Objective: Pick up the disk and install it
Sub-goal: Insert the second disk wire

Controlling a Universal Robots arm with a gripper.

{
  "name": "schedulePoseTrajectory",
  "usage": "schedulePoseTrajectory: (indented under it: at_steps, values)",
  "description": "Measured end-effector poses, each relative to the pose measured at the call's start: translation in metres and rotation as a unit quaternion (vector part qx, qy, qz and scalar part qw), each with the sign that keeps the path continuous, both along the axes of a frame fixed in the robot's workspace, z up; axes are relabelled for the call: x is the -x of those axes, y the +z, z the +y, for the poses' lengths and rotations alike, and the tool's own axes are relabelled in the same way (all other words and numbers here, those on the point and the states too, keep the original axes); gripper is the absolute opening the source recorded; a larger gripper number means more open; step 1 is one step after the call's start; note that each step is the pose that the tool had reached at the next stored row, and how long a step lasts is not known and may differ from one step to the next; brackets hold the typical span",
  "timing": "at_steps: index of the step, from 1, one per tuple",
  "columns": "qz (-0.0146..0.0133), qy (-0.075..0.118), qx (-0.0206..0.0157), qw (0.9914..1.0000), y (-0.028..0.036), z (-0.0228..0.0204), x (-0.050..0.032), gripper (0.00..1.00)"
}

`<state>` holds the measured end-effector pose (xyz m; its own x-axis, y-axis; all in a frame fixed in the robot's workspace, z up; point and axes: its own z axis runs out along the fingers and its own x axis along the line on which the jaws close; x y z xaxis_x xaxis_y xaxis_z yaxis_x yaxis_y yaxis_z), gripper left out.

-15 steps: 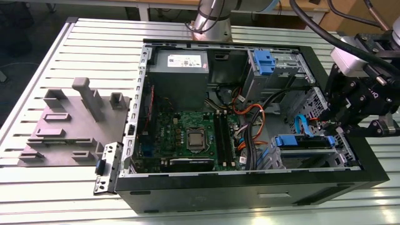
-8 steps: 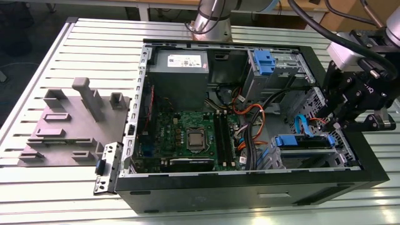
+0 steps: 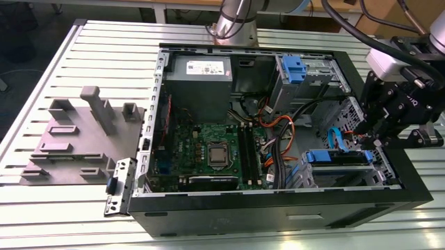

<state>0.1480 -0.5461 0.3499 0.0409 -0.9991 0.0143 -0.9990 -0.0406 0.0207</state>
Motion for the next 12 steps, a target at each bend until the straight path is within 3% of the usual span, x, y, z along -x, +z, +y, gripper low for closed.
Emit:
schedulePoseTrajectory:
  at_steps: [8, 12]
  values:
    - [0.0009, 0.0, 0.023, 0.99974, -0.0039, 0.0051, -0.0054, 0.36]
    - [0.0022, 0.0, 0.0318, 0.99949, -0.0052, 0.0083, -0.0089, 0.36]
